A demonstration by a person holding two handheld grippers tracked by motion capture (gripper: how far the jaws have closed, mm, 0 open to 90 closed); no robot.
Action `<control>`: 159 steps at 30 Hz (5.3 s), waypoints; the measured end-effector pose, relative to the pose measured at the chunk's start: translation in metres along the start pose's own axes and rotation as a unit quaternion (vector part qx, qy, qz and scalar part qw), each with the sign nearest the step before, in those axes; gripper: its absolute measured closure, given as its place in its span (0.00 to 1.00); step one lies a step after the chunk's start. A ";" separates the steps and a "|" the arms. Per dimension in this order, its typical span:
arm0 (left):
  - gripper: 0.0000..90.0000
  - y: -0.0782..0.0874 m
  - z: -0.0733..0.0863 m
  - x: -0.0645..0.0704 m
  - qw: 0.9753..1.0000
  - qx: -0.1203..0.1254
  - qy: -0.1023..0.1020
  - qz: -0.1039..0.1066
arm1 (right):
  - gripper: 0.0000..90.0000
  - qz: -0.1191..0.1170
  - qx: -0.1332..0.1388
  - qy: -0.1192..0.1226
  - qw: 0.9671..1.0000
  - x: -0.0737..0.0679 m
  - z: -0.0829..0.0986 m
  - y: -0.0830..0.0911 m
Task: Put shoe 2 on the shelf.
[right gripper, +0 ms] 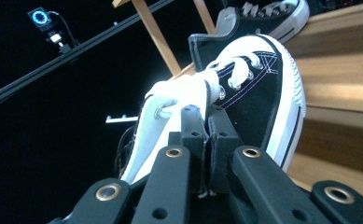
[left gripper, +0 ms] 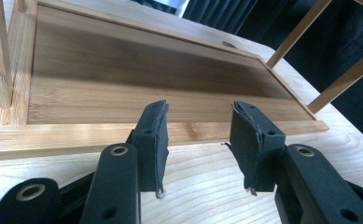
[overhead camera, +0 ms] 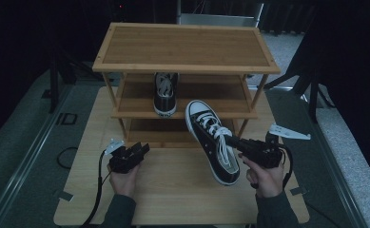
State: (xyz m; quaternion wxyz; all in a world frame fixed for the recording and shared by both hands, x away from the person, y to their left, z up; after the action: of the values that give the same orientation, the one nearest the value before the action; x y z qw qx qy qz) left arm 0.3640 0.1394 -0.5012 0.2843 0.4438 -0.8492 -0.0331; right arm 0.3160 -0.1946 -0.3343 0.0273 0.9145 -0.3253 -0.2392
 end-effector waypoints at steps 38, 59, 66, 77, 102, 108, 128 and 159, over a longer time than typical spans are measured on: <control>0.63 0.000 -0.001 -0.001 1.000 0.003 0.005 0.000 | 0.98 0.075 0.050 -0.041 0.995 0.048 -0.060 -0.091; 0.64 0.002 -0.003 -0.002 1.000 0.008 0.008 0.003 | 0.98 0.130 0.058 -0.080 0.987 0.071 -0.072 -0.151; 0.63 0.002 -0.003 -0.003 1.000 0.008 0.009 0.003 | 0.97 0.134 0.050 -0.100 0.985 0.074 -0.073 -0.158; 0.64 0.002 -0.003 -0.002 1.000 0.008 0.010 0.005 | 0.97 0.140 0.049 -0.097 0.984 0.080 -0.076 -0.165; 0.63 0.002 -0.002 -0.003 1.000 0.005 0.010 0.004 | 0.97 0.154 0.061 -0.133 0.977 0.070 -0.072 -0.173; 0.64 0.002 -0.002 -0.002 1.000 0.005 0.010 0.005 | 0.97 0.156 0.064 -0.136 0.976 0.069 -0.071 -0.173; 0.64 0.002 -0.002 -0.002 1.000 0.005 0.011 0.006 | 0.90 0.144 0.062 -0.131 0.979 0.066 -0.069 -0.175; 0.63 0.001 -0.001 -0.002 1.000 0.004 0.011 0.002 | 0.65 0.115 0.058 -0.044 0.991 0.071 -0.037 -0.090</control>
State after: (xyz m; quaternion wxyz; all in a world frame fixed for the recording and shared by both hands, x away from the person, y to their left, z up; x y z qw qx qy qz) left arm 0.3645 0.1422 -0.5009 0.2919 0.4433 -0.8472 -0.0242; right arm 0.4330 -0.1705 -0.3500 -0.0129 0.8597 -0.4426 -0.2546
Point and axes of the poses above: each handheld gripper's, and its own axes: y roughly backward along the jaws, z roughly out of its underside, x roughly to its right, the point moved 6 cm from there along -y, roughly forward along the jaws, and after that the axes turned 7 degrees about z, right-handed, at the moved point
